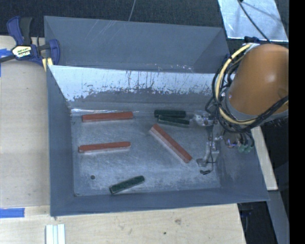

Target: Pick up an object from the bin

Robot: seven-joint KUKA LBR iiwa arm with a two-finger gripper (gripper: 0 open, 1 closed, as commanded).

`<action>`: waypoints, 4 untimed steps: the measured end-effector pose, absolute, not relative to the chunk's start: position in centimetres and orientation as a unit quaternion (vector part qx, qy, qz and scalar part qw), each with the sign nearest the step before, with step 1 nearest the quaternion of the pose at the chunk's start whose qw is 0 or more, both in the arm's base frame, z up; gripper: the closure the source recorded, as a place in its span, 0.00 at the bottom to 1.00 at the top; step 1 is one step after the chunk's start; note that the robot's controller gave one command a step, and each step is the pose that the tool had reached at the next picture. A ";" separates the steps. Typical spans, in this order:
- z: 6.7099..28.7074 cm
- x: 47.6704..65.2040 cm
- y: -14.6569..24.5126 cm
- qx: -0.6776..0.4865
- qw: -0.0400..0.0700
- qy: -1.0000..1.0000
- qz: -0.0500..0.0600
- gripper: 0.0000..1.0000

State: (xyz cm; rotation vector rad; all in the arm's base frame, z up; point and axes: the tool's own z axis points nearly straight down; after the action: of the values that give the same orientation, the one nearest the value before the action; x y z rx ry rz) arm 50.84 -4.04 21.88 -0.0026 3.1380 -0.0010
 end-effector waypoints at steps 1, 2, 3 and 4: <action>21.9 50.8 -4.0 -0.001 0.002 1.000 0.000 1.00; 21.9 50.8 -4.0 -0.001 0.002 1.000 0.000 0.00; 19.7 51.1 -1.9 0.000 0.007 1.000 -0.002 0.00; 14.9 50.8 3.7 -0.018 -0.002 1.000 0.002 0.00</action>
Offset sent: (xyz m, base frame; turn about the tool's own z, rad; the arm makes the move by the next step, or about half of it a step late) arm 0.0000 0.0000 0.0000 0.0000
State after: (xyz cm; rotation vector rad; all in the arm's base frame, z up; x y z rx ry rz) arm 50.83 3.68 14.90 -0.0562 3.1446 0.0057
